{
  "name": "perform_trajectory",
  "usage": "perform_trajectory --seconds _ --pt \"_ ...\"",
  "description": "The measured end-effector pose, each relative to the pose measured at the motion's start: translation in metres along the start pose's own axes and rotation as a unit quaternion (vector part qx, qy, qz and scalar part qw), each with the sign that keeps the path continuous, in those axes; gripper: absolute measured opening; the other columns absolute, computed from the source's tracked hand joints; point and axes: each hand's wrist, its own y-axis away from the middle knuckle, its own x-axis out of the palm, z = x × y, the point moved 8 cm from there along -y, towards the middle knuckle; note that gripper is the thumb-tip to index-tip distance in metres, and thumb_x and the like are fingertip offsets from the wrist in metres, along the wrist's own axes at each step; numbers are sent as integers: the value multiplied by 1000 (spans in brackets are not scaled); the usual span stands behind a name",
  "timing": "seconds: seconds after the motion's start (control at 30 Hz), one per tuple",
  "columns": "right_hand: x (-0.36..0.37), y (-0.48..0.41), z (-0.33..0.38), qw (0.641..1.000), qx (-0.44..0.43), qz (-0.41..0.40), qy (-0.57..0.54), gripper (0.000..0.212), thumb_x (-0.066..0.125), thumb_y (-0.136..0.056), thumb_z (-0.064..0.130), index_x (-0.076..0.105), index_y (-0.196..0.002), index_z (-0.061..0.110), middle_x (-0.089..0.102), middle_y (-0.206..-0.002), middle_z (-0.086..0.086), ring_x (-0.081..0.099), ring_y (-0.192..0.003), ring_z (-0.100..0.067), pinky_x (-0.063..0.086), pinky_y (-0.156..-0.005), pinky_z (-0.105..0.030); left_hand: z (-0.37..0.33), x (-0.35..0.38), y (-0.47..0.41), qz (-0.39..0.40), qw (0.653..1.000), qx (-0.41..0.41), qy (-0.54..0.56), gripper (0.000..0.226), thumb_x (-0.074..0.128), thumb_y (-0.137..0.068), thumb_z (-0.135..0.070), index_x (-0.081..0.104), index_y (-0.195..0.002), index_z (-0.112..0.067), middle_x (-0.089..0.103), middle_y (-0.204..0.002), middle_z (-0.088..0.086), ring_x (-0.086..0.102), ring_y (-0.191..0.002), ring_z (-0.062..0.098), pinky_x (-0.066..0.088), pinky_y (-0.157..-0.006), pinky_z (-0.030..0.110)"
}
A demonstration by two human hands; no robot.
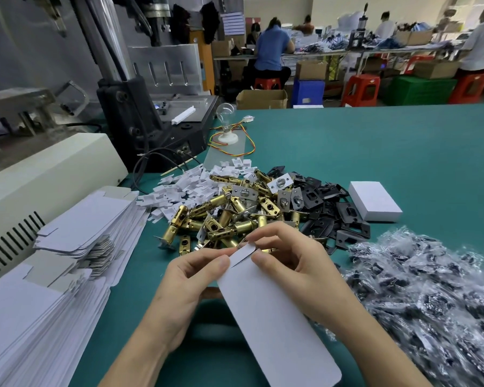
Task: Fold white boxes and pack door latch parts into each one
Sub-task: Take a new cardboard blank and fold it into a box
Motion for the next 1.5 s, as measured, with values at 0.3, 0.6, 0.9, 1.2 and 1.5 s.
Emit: perform_trajectory --seconds 0.3,0.6,0.9,1.2,1.5 --pt "2 0 -2 1000 6 10 -4 19 69 -97 24 66 -111 36 73 -109 12 72 -96 -14 58 -73 -28 2 -2 -1 -15 1000 6 -19 41 82 -68 -47 84 -99 -20 79 -94 6 75 -84 16 61 -65 30" --pt "13 0 -4 999 -26 24 36 26 73 -93 36 63 -117 36 72 -112 17 70 -108 -8 58 -87 -34 -5 -1 -1 -17 993 76 -86 35 80 -71 -50 71 -72 -16 65 -72 -4 58 -68 6 47 -63 15" --pt "13 -2 -1 998 -45 18 49 21 69 -96 39 61 -116 39 71 -111 21 68 -109 -2 56 -85 -21 -2 3 0 1 994 62 -85 19 76 -83 -35 84 -100 -31 79 -91 -5 71 -85 2 53 -72 14" --pt "-2 -2 -2 999 -7 -34 3 13 68 -98 24 71 -109 29 75 -104 13 72 -97 -10 55 -78 -23 -9 12 4 33 992 84 -90 26 68 -94 -40 81 -115 -35 78 -114 -1 69 -101 7 53 -87 17" --pt "-12 -1 -3 995 25 -90 -25 8 70 -97 22 70 -91 27 75 -95 6 71 -87 -11 52 -72 -20 -8 10 4 -7 990 106 -89 25 66 -93 -30 83 -109 -37 81 -111 0 75 -100 17 58 -84 22"
